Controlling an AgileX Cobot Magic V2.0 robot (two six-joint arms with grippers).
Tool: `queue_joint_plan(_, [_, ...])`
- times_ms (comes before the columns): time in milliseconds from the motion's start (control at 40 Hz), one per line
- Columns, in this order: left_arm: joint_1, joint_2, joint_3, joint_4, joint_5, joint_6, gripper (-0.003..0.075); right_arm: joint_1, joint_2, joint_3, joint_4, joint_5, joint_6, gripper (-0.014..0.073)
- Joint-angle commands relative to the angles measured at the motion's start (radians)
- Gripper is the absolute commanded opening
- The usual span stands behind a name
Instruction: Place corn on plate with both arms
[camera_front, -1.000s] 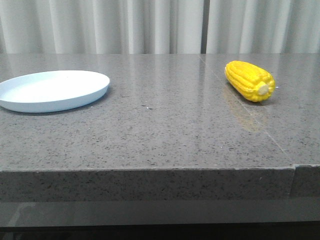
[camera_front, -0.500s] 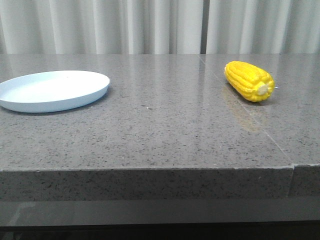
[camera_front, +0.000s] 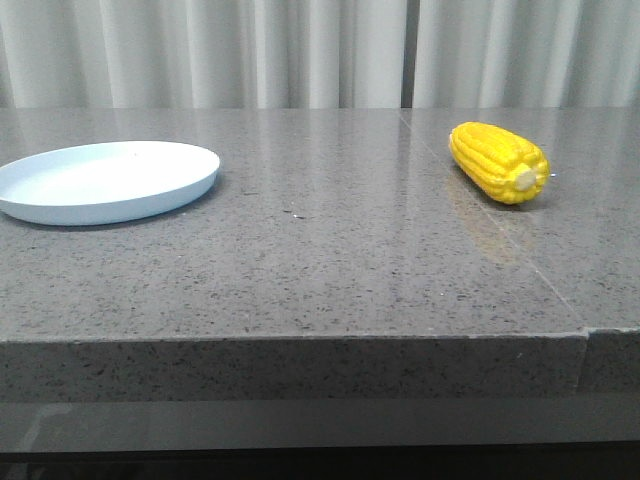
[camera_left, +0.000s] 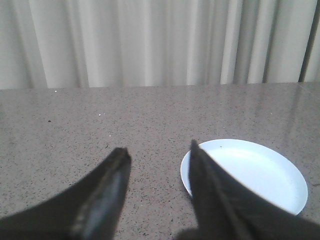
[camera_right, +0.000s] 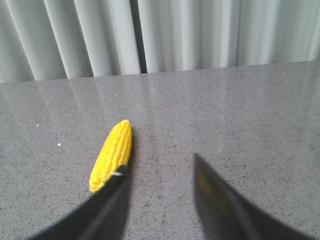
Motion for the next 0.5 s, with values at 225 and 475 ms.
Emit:
queue_joint_plan(225, [0.001,0.013,-0.037,-0.007,-0.086,-0.009,0.0636,-0.004,0.014,-0.035,0.002,-0.075,-0.01,0.0591])
queue_joint_plan(475, [-0.003,0.14,-0.094,-0.04,-0.054,-0.009,0.0566,-0.004,0.014,-0.035,0.002,-0.075,-0.01,0.0591])
